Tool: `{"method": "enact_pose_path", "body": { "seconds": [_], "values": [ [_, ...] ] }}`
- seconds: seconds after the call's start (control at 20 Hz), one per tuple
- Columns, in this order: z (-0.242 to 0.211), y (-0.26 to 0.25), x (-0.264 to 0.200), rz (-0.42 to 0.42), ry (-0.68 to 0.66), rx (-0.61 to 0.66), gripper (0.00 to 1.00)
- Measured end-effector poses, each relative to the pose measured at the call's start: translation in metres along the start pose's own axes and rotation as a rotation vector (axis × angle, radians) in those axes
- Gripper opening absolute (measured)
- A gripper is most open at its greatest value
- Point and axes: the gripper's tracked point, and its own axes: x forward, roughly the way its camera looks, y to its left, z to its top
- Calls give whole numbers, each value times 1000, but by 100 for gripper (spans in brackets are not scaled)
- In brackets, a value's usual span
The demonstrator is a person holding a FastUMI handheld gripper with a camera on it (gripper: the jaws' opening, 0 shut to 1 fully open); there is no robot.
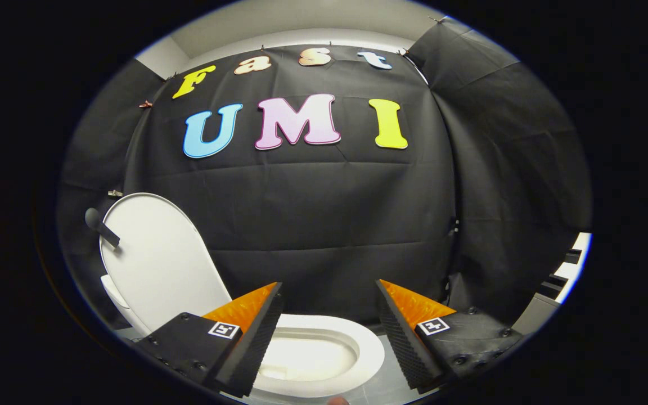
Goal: Open the toilet lid.
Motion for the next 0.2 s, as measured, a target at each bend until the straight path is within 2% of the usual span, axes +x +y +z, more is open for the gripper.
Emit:
{"method": "enact_pose_path", "body": {
  "seconds": [0.2],
  "values": [
    [-1,0,1,1,4,2,99]
  ]
}}
